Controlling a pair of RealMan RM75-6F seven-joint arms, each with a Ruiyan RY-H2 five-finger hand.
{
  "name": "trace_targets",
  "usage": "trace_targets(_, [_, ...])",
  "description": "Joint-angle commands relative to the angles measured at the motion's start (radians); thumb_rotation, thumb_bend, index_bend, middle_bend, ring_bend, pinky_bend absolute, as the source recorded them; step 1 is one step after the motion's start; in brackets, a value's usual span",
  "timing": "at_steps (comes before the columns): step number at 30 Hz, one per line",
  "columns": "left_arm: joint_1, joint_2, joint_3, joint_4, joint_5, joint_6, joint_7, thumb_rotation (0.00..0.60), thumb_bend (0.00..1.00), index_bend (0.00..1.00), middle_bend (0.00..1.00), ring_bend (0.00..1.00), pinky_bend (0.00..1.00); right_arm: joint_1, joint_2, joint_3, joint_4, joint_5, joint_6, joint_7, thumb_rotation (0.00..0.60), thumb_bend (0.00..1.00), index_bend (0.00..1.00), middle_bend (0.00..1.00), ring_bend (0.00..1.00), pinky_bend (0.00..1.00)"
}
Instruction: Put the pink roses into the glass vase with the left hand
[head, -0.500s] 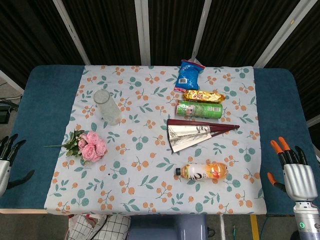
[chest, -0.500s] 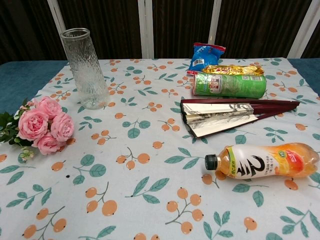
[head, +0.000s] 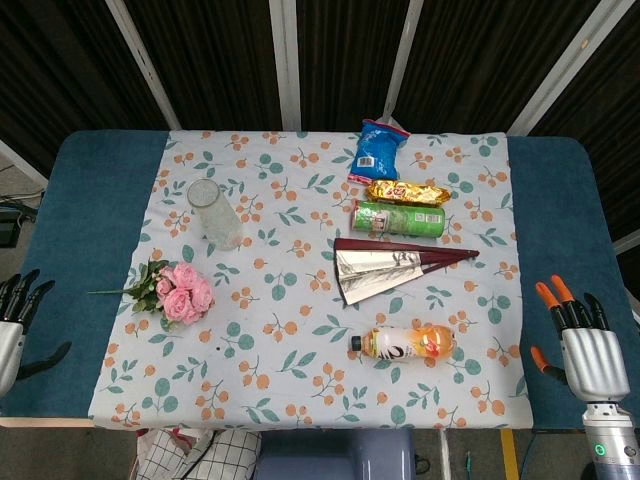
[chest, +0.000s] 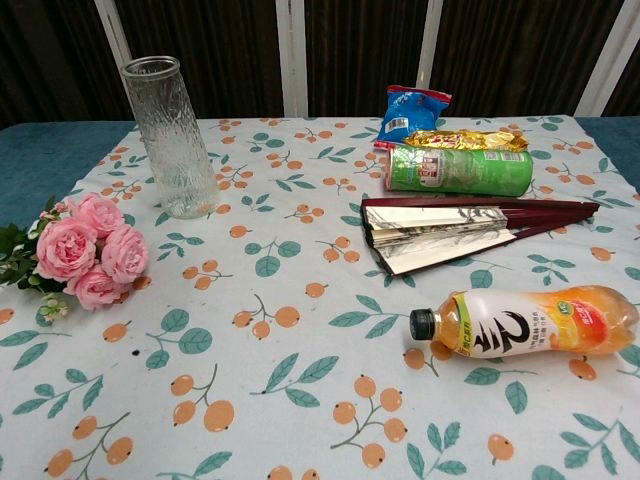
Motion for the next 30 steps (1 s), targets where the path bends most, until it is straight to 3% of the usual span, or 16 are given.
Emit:
trace_targets(1, [-0.017,-0.005,-0.001,0.008,-0.011,-0.036,0.016,0.600,0.30,0.13,0.03,0.02,0.07,-0.003,0.004,0.004,0.004,0.011,0.001,0.016,0.600,0.31,0.14,0.07,0.19,0.09])
trace_targets(7, [-0.084,0.003,-0.025,0.020,-0.017,-0.122,0.024,0.600,0.26,0.12,0.02,0.02,0.07,-0.006,0.010,0.004,0.003,0.007,0.007,0.029,0.600,0.31,0.14,0.07,0.19,0.09])
trace_targets(17, [-0.267,-0.002,-0.083,0.001,-0.134,-0.421,0.065,0.600,0.23,0.11,0.02,0.01,0.07,-0.001,0.005,0.002,0.002,0.016,-0.009,0.017,0.600,0.31,0.14,0.07,0.19,0.09])
trace_targets(30, [-0.415,-0.129,-0.124,0.049,-0.363,-0.627,0.212,0.600,0.23,0.10,0.04,0.01,0.07,-0.011,0.024,0.007,0.001,0.022,0.004,0.053,0.600,0.31,0.14,0.07,0.19,0.09])
